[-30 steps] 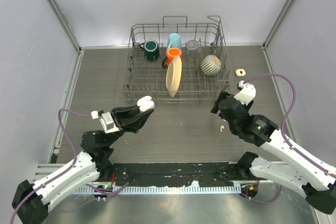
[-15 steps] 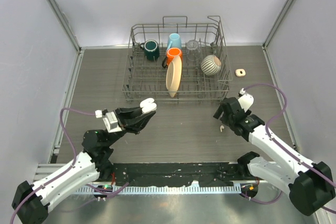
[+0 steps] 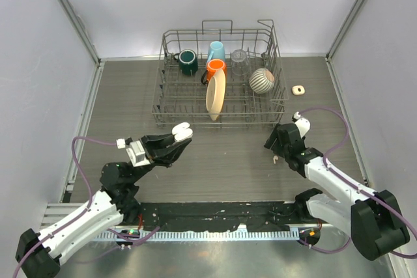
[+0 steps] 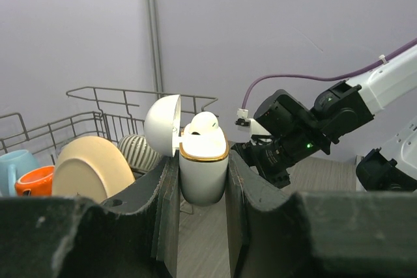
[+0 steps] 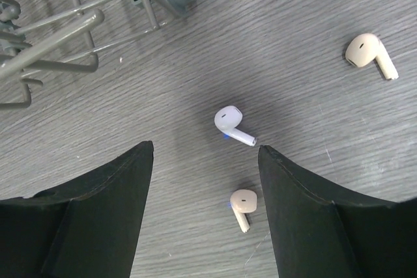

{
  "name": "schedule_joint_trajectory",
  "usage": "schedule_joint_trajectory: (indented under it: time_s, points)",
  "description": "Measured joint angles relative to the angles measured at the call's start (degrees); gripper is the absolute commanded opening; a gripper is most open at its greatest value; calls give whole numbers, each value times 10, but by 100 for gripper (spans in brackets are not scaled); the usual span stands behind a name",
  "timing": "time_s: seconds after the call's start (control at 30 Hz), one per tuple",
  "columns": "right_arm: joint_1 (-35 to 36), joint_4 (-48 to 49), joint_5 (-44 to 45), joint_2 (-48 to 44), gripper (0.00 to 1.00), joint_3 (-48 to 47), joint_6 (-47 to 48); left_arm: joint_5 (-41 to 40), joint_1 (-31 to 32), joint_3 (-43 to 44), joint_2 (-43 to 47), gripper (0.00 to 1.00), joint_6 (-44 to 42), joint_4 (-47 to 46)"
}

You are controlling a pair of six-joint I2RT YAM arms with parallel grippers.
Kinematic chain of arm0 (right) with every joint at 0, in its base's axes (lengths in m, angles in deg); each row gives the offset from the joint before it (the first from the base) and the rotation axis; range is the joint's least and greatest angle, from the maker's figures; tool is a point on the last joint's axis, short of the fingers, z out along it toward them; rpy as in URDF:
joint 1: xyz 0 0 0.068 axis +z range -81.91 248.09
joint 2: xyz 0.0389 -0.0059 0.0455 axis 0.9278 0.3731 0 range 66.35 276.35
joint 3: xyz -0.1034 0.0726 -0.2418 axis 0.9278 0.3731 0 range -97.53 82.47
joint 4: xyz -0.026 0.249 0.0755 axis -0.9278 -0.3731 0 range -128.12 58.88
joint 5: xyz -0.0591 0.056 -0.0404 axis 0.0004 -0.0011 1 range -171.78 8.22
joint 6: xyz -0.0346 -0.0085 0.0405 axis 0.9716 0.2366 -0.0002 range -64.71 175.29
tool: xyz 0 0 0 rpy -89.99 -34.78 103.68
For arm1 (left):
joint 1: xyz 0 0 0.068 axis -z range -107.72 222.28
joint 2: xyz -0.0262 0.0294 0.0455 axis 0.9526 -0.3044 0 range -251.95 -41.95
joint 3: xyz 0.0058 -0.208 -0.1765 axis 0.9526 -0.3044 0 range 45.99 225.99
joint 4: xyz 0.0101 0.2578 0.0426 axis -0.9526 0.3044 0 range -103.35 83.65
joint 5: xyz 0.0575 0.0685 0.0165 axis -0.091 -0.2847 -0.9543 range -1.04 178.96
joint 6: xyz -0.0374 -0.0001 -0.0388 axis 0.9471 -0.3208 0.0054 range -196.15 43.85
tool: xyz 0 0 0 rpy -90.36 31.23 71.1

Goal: Insert the wireless bluetooth earbuds into the charging case
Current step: Pick up the earbud from the center of the board.

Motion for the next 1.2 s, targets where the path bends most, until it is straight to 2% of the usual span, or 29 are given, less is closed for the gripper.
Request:
schedule_joint_trajectory:
  time_s: [0.27,0.57,0.73,1.2]
  points:
    - [-6,68,12,0,67,42,12,0,0,0,-11,0,0,1]
    - [-14,113,18,29,66,44,18,0,0,0,-15,0,0,0]
    - [-23,116,12,56,63,41,17,0,0,0,-19,0,0,0]
    - [-24,101,-7,60,55,33,-3,0,0,0,-18,0,0,0]
